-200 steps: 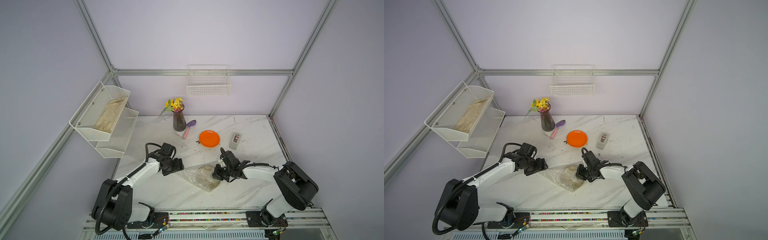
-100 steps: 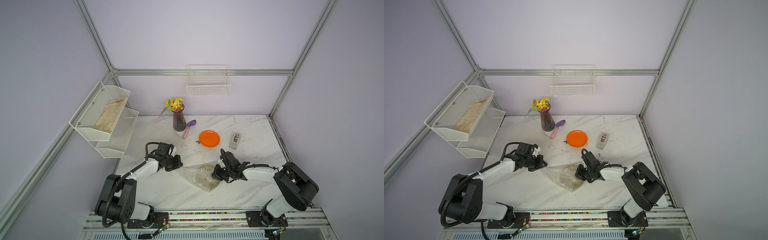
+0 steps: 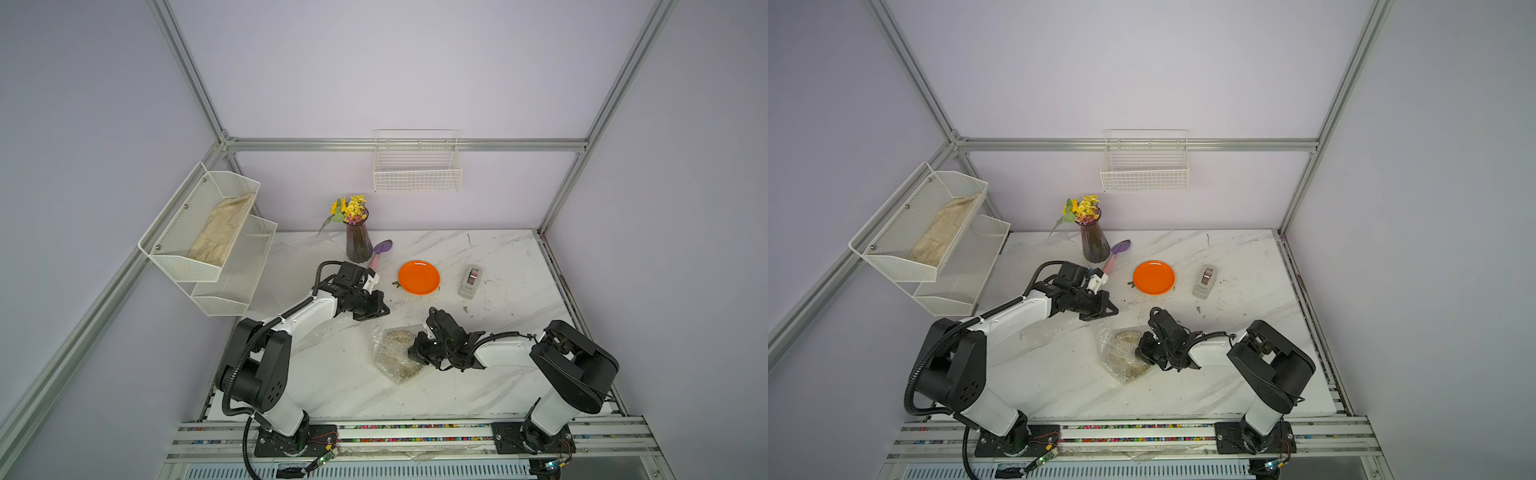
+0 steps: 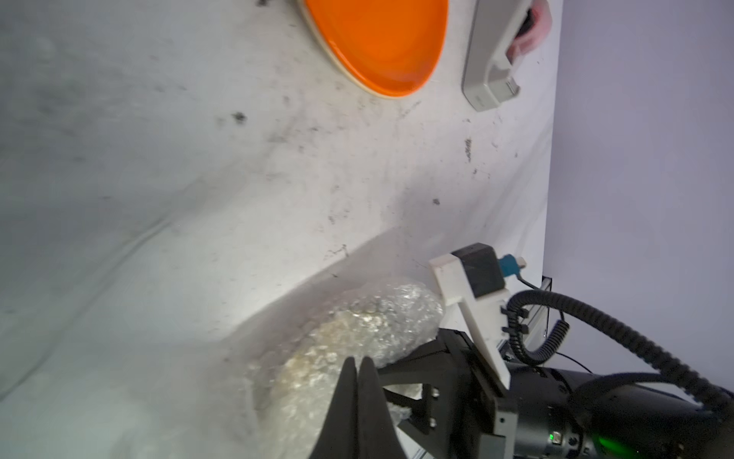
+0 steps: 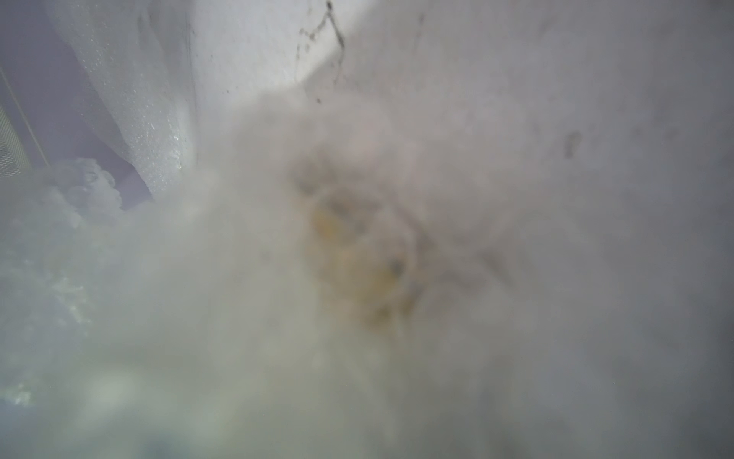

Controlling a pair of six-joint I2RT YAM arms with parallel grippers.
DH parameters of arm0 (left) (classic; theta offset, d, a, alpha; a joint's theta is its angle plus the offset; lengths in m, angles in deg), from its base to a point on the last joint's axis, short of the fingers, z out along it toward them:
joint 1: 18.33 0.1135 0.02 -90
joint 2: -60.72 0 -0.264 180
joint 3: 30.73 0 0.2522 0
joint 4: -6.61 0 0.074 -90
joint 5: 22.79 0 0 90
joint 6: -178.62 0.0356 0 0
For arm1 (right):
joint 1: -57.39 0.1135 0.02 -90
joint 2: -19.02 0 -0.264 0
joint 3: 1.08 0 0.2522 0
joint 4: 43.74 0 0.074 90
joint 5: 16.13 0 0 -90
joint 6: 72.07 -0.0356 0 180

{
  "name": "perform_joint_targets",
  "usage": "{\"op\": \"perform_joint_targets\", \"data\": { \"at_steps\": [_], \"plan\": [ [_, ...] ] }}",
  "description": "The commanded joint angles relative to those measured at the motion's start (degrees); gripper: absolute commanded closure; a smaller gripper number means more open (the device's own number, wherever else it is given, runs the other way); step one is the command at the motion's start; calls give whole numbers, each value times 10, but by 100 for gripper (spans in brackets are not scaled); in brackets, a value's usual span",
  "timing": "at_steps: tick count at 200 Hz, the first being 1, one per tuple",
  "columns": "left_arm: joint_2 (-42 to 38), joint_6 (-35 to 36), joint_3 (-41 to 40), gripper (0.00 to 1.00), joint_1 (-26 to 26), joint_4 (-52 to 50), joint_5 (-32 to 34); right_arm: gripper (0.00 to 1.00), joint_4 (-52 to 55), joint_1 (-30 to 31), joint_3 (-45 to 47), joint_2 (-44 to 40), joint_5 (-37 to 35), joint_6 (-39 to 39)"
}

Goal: Wrap dinner plates in bubble wrap
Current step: Wrap the plate in the bubble wrap.

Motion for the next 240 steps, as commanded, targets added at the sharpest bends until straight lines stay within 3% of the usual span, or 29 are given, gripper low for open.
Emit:
{"op": "perform_joint_targets", "data": {
  "at_steps": [1,37,80,96,133,149,165,199,240],
  "plan": [
    [7,-54,28,100,-68,28,-23,100,45,5,35,42,-38,-32],
    [42,-150,-47,100,-140,149,-19,100,30,5,39,52,-33,-35],
    [87,-206,-122,100,-159,268,-23,100,28,4,40,52,-35,-35],
    [46,-192,-124,99,-158,242,6,100,31,4,37,53,-35,-34],
    [-107,-112,-41,65,-150,-55,244,100,31,4,39,57,-36,-35],
    [-163,-118,-45,45,-127,-133,310,100,30,4,39,59,-35,-35],
    [-209,-124,-88,33,-77,-156,309,100,33,4,36,60,-34,-33],
    [-313,-115,-217,21,67,-93,219,100,36,4,32,60,-31,-30],
    [-381,-105,-330,11,176,33,158,100,46,4,28,56,-31,-25]
  ]
}}
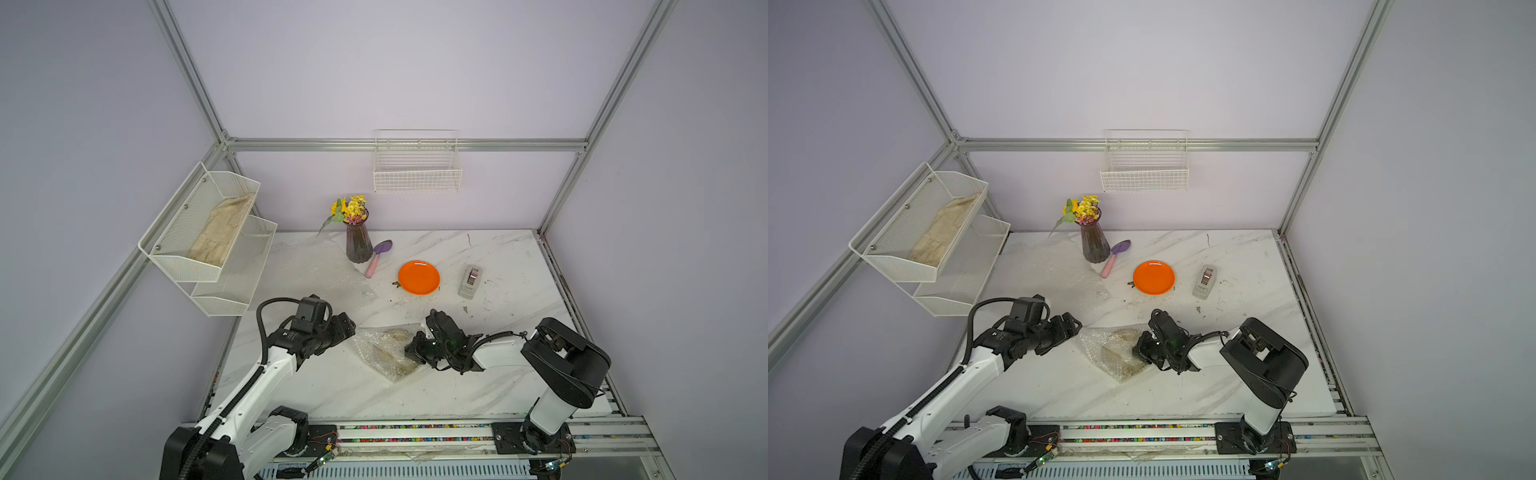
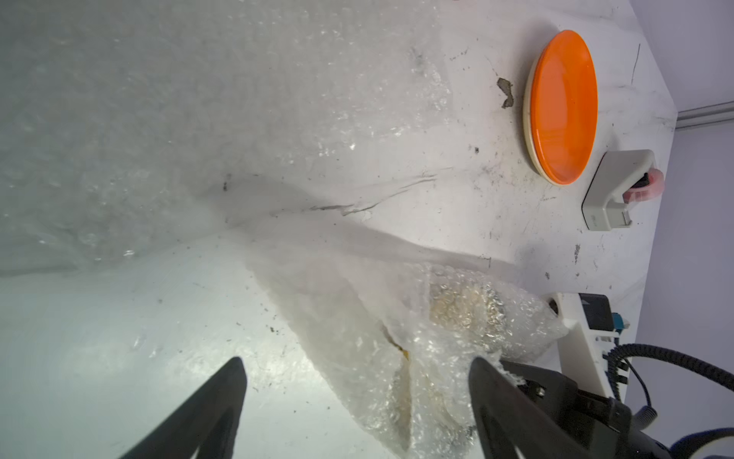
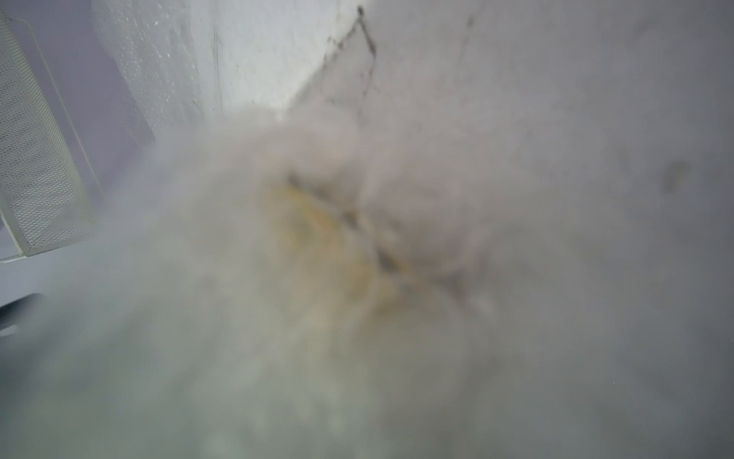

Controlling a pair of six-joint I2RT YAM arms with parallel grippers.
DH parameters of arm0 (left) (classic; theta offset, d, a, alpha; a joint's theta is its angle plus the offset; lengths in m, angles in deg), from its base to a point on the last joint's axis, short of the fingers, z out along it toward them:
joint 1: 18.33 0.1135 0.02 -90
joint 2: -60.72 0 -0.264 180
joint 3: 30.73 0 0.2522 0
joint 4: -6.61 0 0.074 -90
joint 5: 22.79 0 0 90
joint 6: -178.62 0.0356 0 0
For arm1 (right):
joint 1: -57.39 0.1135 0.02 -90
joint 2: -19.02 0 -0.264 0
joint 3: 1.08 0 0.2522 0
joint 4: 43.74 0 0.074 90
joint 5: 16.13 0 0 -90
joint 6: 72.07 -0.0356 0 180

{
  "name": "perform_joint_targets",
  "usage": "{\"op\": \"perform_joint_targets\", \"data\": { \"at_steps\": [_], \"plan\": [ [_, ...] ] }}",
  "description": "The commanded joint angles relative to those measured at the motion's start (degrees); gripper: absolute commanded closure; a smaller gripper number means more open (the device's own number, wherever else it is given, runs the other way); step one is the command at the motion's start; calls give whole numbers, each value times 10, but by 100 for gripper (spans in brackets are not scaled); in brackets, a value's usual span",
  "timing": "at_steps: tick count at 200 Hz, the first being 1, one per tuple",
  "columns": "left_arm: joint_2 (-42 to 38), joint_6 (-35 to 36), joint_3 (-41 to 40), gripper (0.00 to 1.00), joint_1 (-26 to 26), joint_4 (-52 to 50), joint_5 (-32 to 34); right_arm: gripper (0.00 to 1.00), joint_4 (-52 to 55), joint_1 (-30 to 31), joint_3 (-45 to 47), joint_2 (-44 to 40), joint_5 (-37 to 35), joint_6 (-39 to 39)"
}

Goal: Wrap dinner plates in bubble wrap
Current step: Wrap the plate in the bubble wrap.

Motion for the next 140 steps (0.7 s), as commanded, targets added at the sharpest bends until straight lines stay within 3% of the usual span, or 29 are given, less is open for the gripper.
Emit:
{"op": "perform_joint_targets", "data": {
  "at_steps": [1,28,64,93,113,129,140],
  "plan": [
    [-26,12,-67,11,53,97,-63,100,114,4,16,32,-38,-5],
    [-1,-21,-138,16,120,240,-176,100,121,4,11,31,-38,-1],
    [113,-55,-170,31,150,412,-285,100,126,4,10,26,-39,-1],
    [185,-104,-183,63,152,557,-354,100,133,3,10,20,-43,-1],
    [179,-113,-183,88,151,570,-360,100,133,4,11,19,-44,-2],
    [158,-115,-173,100,142,553,-361,100,131,5,11,20,-44,-3],
    [143,-106,-155,100,120,523,-355,100,131,6,10,22,-44,-3]
  ]
}}
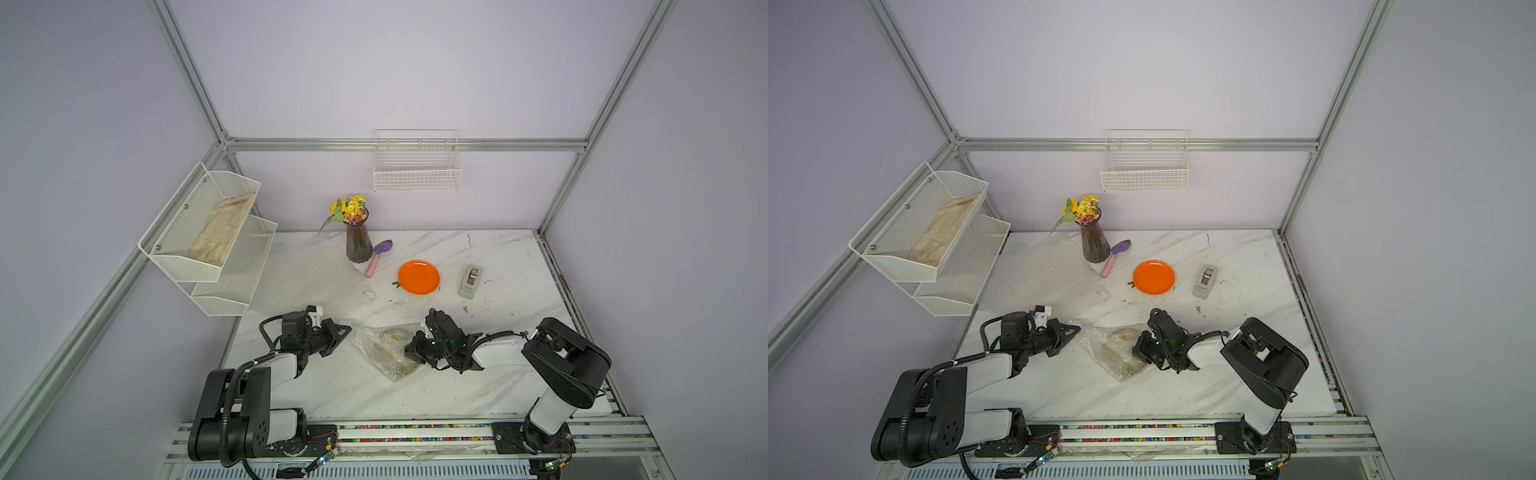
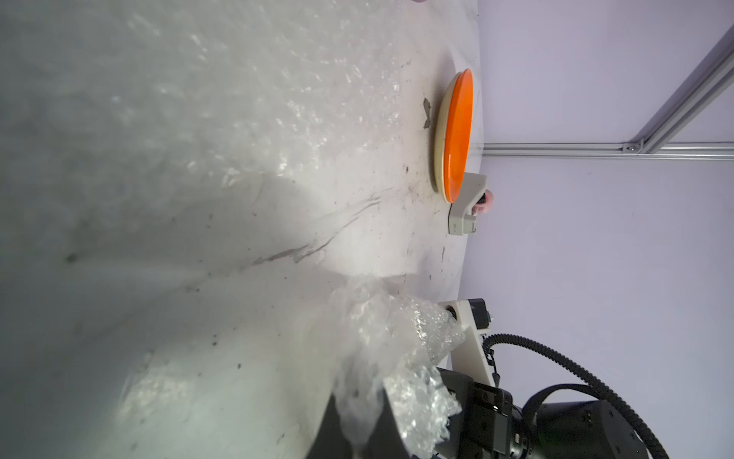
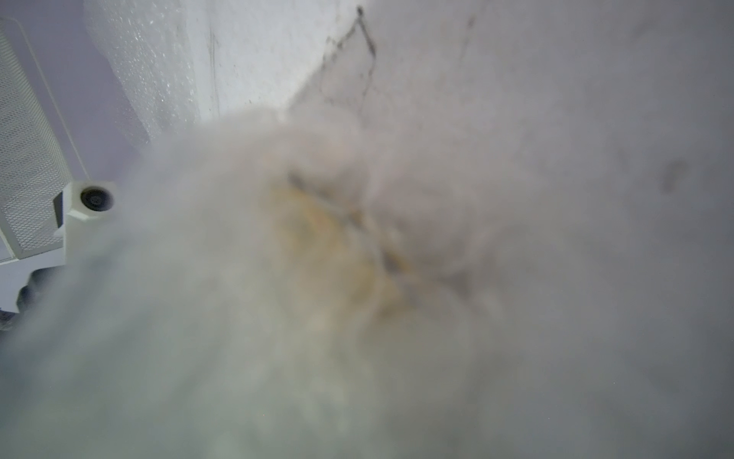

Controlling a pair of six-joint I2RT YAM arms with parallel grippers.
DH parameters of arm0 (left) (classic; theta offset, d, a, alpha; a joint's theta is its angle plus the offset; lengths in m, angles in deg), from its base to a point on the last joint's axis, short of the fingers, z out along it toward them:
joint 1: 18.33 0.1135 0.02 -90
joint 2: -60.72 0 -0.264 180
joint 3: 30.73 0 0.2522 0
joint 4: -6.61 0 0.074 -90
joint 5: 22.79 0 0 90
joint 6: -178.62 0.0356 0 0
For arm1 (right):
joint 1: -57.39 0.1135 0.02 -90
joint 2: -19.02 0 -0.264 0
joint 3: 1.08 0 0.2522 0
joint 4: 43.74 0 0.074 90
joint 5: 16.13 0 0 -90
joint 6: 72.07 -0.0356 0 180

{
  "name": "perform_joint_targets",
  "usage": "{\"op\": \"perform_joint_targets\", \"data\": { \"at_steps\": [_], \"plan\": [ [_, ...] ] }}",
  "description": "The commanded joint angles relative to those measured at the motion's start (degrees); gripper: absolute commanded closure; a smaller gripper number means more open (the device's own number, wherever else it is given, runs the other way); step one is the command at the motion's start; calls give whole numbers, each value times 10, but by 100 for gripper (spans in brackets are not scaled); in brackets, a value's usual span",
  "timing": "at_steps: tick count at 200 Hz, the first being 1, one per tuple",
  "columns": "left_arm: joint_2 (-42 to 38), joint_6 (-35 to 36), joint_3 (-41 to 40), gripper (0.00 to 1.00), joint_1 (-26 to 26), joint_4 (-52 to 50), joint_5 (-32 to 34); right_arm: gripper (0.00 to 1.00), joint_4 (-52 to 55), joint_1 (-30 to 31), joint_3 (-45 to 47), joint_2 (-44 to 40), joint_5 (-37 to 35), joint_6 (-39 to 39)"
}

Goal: Wrap dinner plates in bubble wrap
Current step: Wrap the plate in the bubble wrap.

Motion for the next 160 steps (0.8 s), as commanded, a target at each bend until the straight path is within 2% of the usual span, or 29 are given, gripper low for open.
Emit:
{"op": "perform_joint_targets", "data": {
  "at_steps": [1,14,43,83,92,111,130,160],
  "plan": [
    [-35,-3,17,100,-28,24,-27,100,114,4,17,24,-40,-5],
    [-48,9,47,100,-65,-22,-14,100,115,5,14,25,-40,-4],
    [-40,1,95,100,-166,-37,21,100,114,8,10,29,-41,-5],
    [57,-37,140,100,-293,12,45,100,103,11,10,39,-38,-8],
    [102,-50,142,100,-313,36,46,100,100,11,12,39,-38,-10],
    [159,-76,139,100,-342,85,50,100,97,11,14,41,-38,-12],
    [204,-79,138,100,-355,80,60,100,96,11,14,42,-38,-11],
    [247,-20,158,100,-355,-66,103,100,106,13,12,33,-40,-9]
  ]
}}
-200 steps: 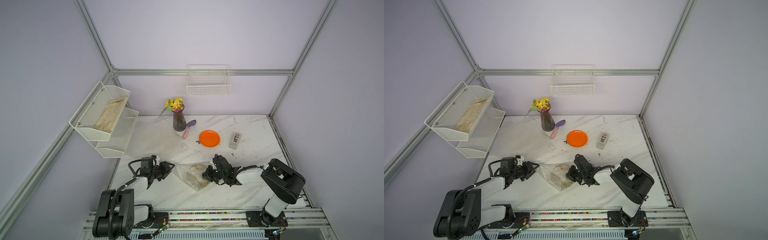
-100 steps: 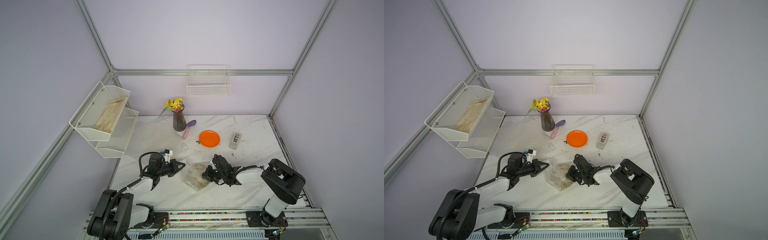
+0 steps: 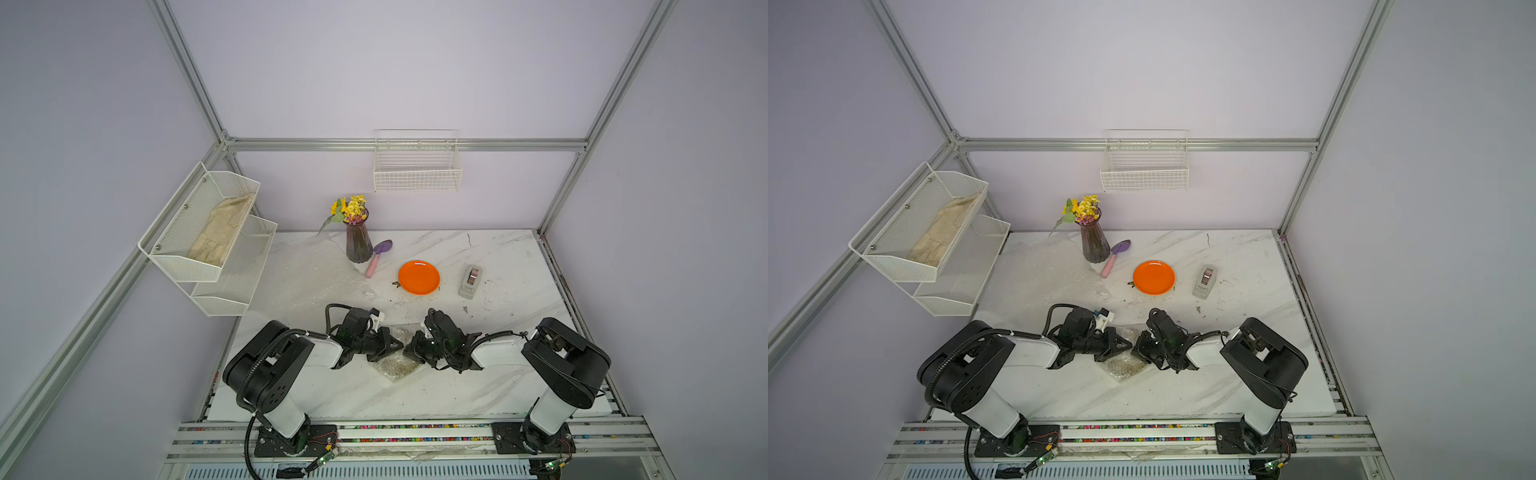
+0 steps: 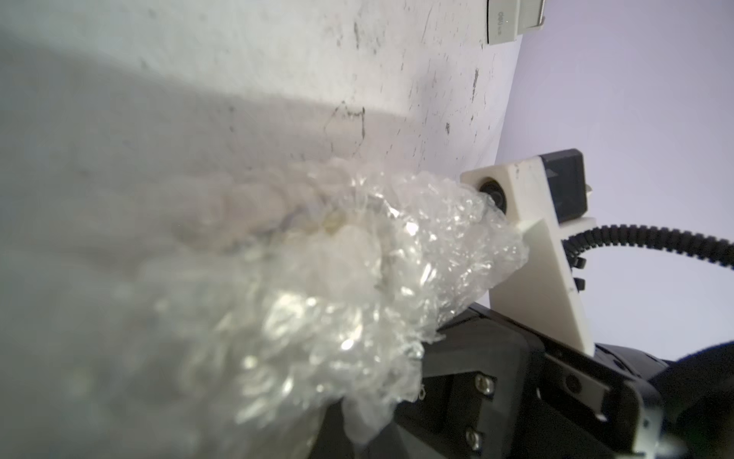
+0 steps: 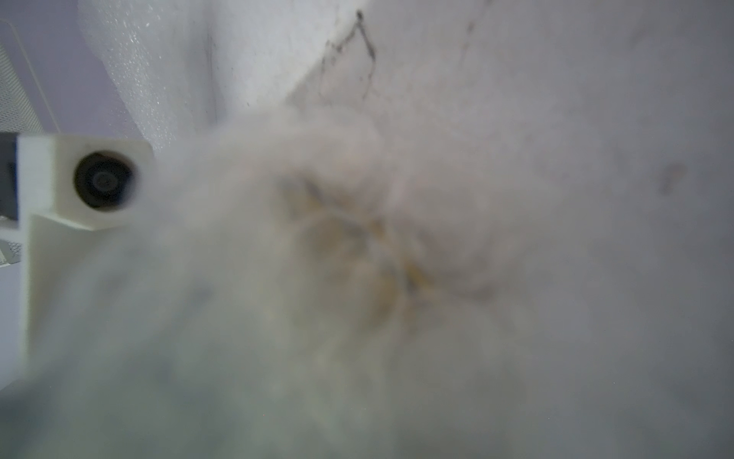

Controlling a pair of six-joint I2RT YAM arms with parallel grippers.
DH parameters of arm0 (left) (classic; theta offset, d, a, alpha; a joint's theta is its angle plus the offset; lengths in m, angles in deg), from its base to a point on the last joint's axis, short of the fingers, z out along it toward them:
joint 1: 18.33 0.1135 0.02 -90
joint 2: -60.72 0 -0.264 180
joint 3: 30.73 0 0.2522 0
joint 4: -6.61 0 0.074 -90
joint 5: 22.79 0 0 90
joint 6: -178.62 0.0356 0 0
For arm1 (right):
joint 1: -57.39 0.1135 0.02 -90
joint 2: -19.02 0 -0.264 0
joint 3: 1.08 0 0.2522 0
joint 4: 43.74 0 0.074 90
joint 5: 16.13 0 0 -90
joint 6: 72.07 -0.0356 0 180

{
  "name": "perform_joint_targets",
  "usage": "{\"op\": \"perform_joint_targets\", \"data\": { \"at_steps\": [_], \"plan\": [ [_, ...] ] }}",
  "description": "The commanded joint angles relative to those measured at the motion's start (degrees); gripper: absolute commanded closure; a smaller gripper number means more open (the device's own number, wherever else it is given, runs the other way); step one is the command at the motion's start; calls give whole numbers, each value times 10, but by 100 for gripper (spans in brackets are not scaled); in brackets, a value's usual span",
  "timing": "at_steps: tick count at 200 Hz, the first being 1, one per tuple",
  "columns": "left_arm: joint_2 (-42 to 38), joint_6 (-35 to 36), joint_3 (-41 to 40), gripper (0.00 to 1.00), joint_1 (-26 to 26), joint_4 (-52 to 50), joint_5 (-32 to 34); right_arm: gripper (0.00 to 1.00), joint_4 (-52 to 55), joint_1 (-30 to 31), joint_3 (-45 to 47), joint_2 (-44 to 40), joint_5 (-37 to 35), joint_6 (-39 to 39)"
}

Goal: Wrap dinner plates in bubble wrap
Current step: Wrap the plate in the bubble wrap.

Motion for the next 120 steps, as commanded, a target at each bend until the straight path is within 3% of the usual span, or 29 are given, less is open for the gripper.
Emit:
{"op": "perform_joint_targets", "data": {
  "at_steps": [1,24,32,48,60,96,120],
  "plan": [
    [47,48,40,100,-21,-115,39,100,100,9,17,30,-33,-9],
    [59,119,74,100,-21,-254,90,100,157,10,10,-25,-57,4],
    [64,138,81,100,-21,-281,100,94,182,9,2,-52,-71,6],
    [76,159,89,100,-21,-307,110,92,217,5,-13,-90,-85,8],
    [84,164,91,100,-21,-307,104,97,223,-2,-21,-109,-88,12],
    [85,176,97,100,-22,-308,100,100,216,-30,-50,-72,-48,53],
    [38,198,107,100,-34,-311,106,100,222,-47,-25,-33,-42,60]
  ]
}}
